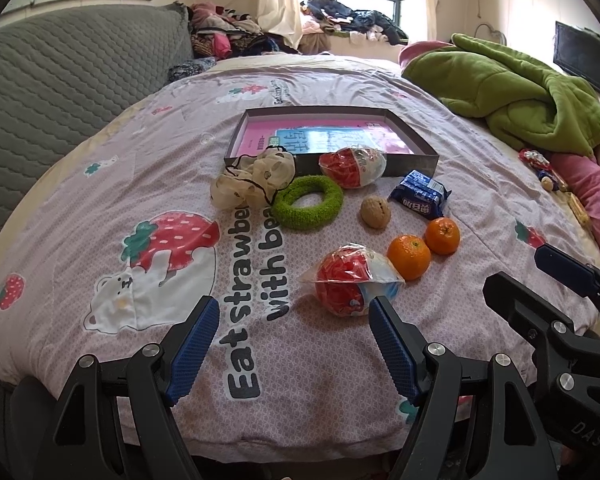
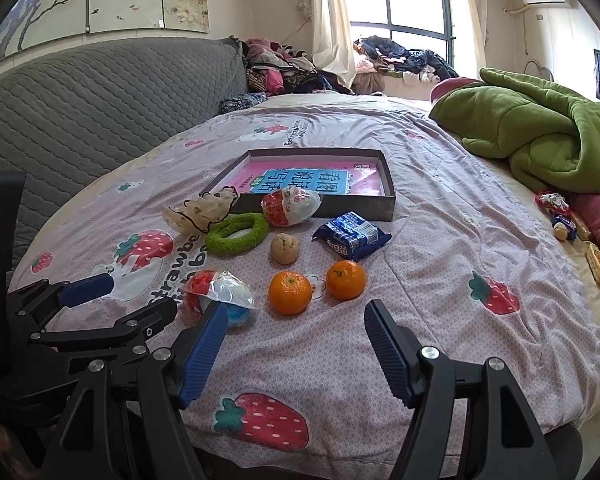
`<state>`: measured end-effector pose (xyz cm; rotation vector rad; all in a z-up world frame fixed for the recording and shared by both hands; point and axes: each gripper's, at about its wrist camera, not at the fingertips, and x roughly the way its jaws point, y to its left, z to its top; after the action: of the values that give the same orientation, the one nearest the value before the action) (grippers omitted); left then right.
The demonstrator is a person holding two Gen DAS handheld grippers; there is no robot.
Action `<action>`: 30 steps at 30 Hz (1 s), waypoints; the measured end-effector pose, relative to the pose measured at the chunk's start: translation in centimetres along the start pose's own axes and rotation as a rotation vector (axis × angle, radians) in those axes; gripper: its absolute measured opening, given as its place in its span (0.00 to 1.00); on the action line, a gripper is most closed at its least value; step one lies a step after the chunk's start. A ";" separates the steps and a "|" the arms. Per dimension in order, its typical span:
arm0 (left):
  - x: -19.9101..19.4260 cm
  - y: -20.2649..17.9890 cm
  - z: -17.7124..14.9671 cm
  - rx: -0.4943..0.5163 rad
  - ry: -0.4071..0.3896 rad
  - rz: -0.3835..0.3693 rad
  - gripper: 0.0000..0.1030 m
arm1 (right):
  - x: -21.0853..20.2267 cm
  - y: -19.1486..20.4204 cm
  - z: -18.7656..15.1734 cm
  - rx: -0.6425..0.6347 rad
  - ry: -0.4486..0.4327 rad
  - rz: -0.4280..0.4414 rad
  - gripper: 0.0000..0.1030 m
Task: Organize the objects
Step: 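Move both grippers forward toward the wrapped red ball and tangerine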
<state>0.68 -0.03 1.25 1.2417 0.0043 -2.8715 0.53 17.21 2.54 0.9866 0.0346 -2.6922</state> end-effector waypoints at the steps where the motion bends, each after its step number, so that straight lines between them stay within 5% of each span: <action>1: 0.0 0.0 0.0 0.000 0.001 0.001 0.76 | 0.0 0.1 0.0 -0.001 -0.001 -0.001 0.68; 16: -1.2 -0.1 0.2 0.005 -0.042 -0.003 0.76 | -0.7 0.0 0.2 0.002 -0.026 -0.012 0.68; 30: 0.7 -0.6 -0.3 0.019 0.015 -0.014 0.76 | 0.4 -1.1 -0.2 0.023 0.013 -0.019 0.68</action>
<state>0.44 0.54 0.53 1.2719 -0.0133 -2.8808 0.04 18.15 2.04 1.0154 0.0158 -2.7098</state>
